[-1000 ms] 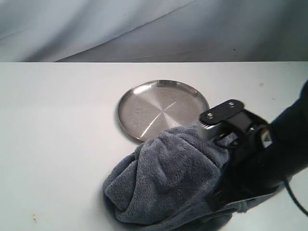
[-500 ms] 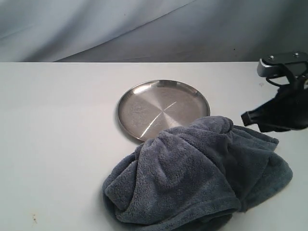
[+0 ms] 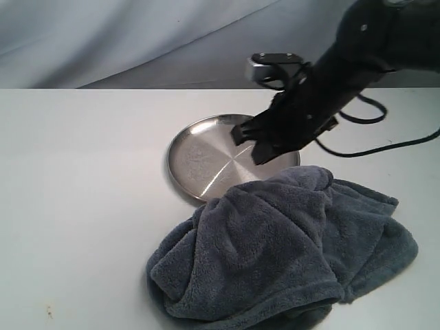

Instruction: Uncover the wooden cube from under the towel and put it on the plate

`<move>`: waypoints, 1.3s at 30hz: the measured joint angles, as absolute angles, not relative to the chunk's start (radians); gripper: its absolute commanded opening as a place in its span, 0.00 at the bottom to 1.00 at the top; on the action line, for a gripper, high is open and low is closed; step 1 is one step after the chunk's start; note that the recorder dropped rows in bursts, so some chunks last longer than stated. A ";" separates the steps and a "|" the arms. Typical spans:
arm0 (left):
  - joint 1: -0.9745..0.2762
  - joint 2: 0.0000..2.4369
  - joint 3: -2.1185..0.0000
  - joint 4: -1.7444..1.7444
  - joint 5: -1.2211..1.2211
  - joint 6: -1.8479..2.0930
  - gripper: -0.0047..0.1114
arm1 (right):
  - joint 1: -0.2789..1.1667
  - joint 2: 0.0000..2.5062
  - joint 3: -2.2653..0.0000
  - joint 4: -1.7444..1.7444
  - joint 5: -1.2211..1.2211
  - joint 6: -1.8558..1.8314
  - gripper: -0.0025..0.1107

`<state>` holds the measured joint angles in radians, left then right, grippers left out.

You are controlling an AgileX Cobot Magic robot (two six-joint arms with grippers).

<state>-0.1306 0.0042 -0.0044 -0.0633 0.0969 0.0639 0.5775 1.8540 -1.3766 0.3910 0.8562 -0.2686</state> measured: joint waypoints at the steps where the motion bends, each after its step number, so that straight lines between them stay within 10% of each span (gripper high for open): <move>1: -0.131 0.004 -0.004 -0.063 0.097 0.064 0.04 | 0.608 1.854 -1.379 0.391 0.856 -0.275 0.02; 21: -0.131 0.004 -0.004 -0.063 0.097 0.064 0.04 | 1.070 1.711 -1.123 0.375 0.860 -0.259 0.02; 39: -0.131 0.004 -0.004 -0.063 0.097 0.064 0.04 | 0.603 1.205 -0.662 0.174 0.660 -0.095 0.02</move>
<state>-0.1306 0.0042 -0.0044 -0.0633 0.0969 0.0639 0.6030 1.2047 -0.6618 0.1736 0.6603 -0.0948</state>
